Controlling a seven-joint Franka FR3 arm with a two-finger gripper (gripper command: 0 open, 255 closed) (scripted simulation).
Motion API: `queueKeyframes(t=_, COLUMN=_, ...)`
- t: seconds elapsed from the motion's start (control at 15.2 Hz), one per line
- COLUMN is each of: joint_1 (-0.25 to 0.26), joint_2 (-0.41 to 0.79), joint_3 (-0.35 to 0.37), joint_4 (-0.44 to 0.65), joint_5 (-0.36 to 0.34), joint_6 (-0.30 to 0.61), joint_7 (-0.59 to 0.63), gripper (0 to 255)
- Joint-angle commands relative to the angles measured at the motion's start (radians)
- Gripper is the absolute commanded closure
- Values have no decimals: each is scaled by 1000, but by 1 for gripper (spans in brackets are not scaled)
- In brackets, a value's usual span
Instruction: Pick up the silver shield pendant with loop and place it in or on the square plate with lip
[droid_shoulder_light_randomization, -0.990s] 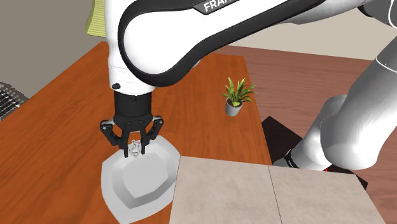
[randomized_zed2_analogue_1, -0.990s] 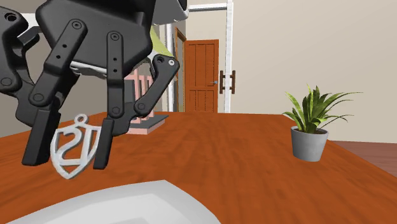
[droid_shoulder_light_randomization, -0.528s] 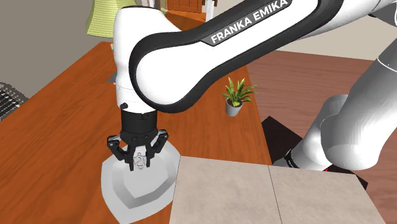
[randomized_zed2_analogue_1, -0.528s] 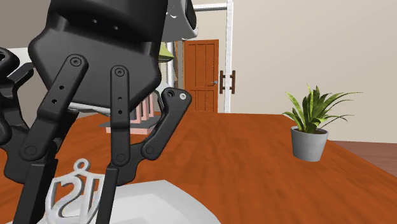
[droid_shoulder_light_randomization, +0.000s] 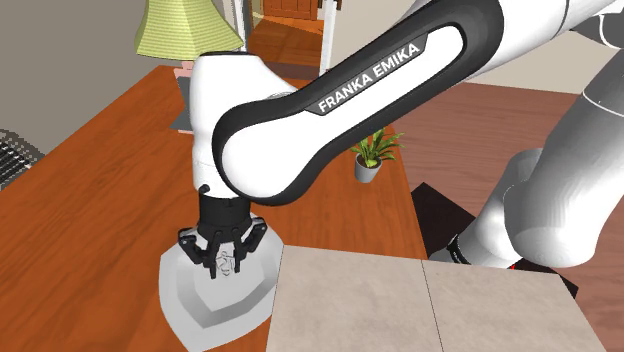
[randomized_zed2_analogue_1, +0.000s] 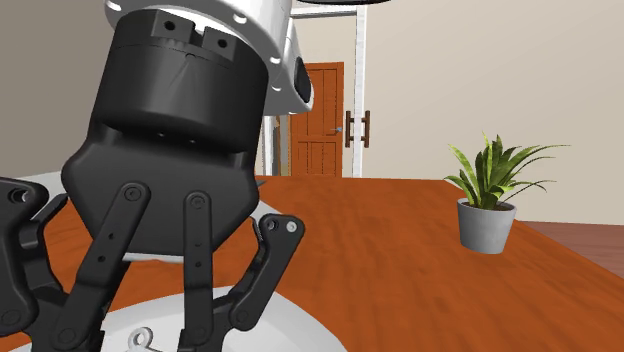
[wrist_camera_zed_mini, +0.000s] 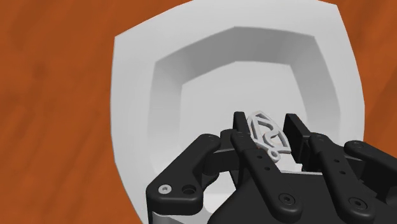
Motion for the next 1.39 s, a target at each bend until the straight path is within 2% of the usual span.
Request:
queueKeyframes(t=0.0, joint_1=1, joint_2=9, joint_3=0, joint_4=-3, joint_5=-2, joint_6=12, joint_7=-3, gripper=255)
queueKeyframes(t=0.4, joint_1=1, joint_2=9, joint_3=0, joint_4=-3, joint_5=-2, joint_6=12, joint_7=-2, gripper=255)
queueKeyframes(t=0.46, joint_1=1, joint_2=9, joint_3=0, joint_4=-3, joint_5=-2, joint_6=12, joint_7=-2, gripper=0)
queueKeyframes(t=0.79, joint_1=1, joint_2=9, joint_3=0, joint_4=-3, joint_5=-2, joint_6=12, joint_7=-2, gripper=0)
queueKeyframes(t=1.06, joint_1=-29, joint_2=-74, joint_3=-20, joint_4=37, joint_5=15, joint_6=-116, joint_7=-17, gripper=0)
queueKeyframes(t=1.32, joint_1=-29, joint_2=-74, joint_3=-20, joint_4=37, joint_5=15, joint_6=-116, joint_7=-17, gripper=0)
